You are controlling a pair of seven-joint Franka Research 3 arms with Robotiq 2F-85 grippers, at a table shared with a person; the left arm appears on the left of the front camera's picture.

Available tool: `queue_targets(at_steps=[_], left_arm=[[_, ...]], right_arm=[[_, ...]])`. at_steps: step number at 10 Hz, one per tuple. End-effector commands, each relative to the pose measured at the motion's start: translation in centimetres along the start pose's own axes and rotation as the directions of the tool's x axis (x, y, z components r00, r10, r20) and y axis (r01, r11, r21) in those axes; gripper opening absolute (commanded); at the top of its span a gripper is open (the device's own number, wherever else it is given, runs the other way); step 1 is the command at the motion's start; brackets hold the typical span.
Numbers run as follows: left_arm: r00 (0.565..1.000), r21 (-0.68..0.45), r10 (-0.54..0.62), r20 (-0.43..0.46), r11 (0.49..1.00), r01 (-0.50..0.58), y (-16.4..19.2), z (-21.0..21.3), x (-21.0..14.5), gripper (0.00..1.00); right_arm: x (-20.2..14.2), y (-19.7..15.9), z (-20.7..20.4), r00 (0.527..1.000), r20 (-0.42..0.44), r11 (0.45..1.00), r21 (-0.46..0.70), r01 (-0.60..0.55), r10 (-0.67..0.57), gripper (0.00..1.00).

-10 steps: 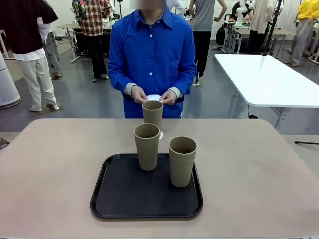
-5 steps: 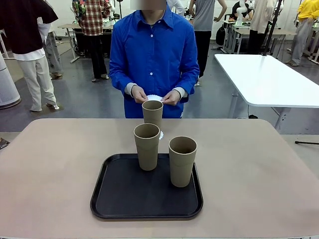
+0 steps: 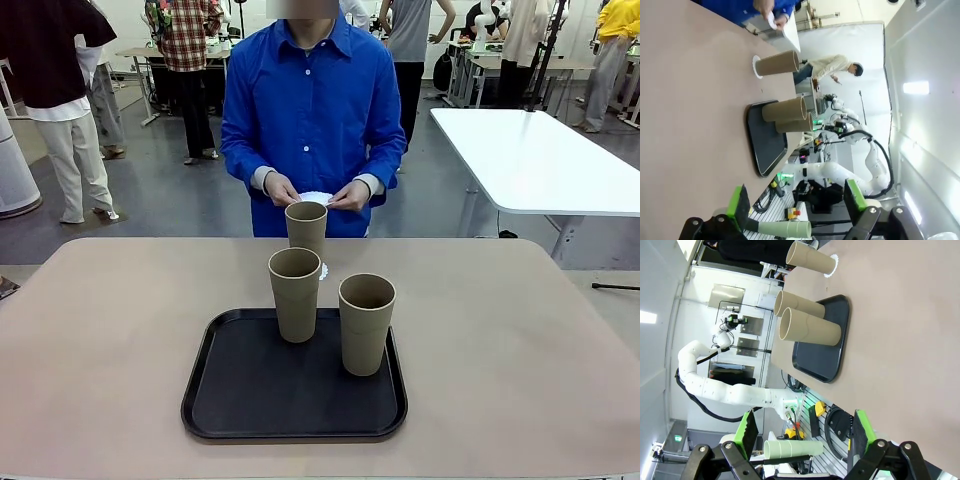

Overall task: Place coasters on the table and set cups on them.
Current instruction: Take one Reusable plastic cup from the Flat Tray and place it on a coaster set by the human.

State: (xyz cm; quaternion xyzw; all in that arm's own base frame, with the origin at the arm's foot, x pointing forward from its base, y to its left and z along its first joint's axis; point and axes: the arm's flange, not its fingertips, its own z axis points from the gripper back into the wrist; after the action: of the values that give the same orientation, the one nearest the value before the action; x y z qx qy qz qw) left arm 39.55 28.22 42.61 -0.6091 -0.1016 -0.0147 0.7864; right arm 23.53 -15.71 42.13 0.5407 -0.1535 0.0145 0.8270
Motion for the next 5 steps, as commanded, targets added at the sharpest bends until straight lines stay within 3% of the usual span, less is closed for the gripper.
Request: queue_targets(at_steps=[1, 5], left_arm=[[0.999, -0.014, 0.033, 0.021, 0.999, -0.033, 1.15, 0.45, -0.04, 1.0], [0.999, -0.014, 0.033, 0.021, 0.999, -0.033, 1.15, 0.45, -0.04, 1.0]], right_arm=[[0.16, 0.03, 0.01, 1.0, 0.009, 1.0, 0.017, -0.015, 0.014, 1.0], [0.16, 0.03, 0.01, 1.0, 0.009, 1.0, 0.017, -0.015, 0.014, 1.0]])
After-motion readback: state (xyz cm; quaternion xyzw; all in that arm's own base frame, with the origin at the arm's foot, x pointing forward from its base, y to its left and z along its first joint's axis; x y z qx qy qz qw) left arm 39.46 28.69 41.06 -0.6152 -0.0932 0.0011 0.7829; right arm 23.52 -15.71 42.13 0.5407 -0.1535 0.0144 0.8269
